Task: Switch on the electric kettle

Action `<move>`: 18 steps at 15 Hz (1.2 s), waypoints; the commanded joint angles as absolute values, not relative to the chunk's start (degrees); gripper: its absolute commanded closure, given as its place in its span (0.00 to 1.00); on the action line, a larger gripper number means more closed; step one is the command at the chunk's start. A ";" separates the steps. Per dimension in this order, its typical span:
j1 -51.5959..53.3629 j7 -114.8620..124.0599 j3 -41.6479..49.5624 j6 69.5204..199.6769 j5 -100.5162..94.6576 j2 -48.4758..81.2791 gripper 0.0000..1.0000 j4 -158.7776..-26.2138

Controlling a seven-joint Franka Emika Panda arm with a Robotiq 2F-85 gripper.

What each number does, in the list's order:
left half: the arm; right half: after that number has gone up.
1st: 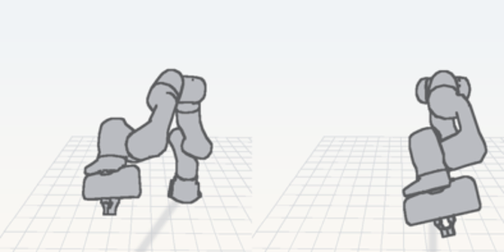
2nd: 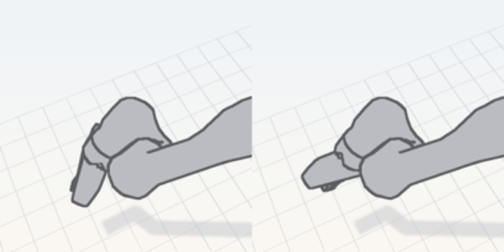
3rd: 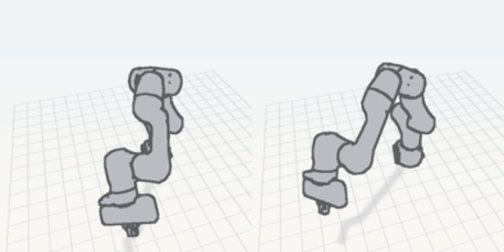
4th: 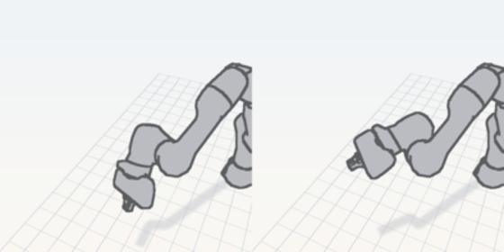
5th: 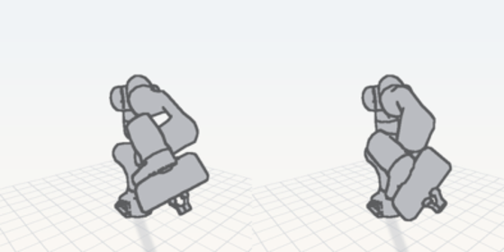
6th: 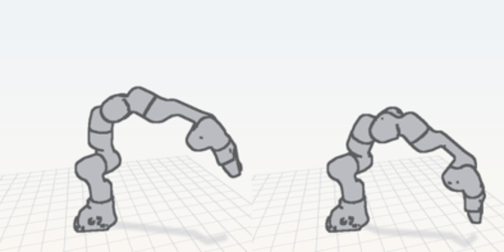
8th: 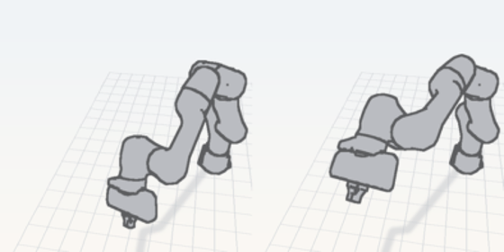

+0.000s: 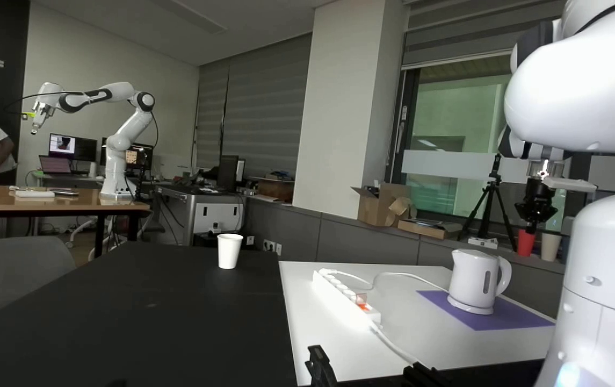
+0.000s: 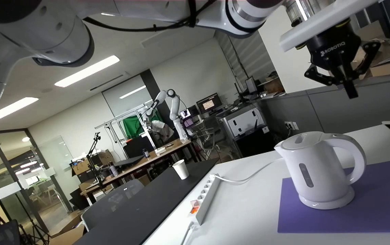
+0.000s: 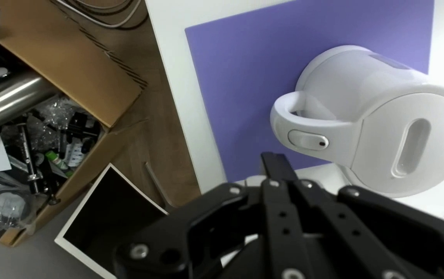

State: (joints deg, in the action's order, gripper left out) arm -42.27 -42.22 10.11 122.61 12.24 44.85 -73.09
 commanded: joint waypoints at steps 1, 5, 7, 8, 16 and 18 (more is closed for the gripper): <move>-44.48 -39.47 8.26 120.34 11.43 48.81 1.00 -68.26; -45.75 -39.36 6.92 119.67 11.50 51.96 1.00 -66.16; -46.83 -40.15 5.32 119.83 12.70 53.05 1.00 -65.44; -47.24 -40.14 4.61 119.89 13.05 53.52 1.00 -65.08; -48.03 -42.21 2.84 119.85 17.64 55.14 1.00 -64.45; -48.14 -42.75 2.47 120.23 18.59 55.46 1.00 -64.38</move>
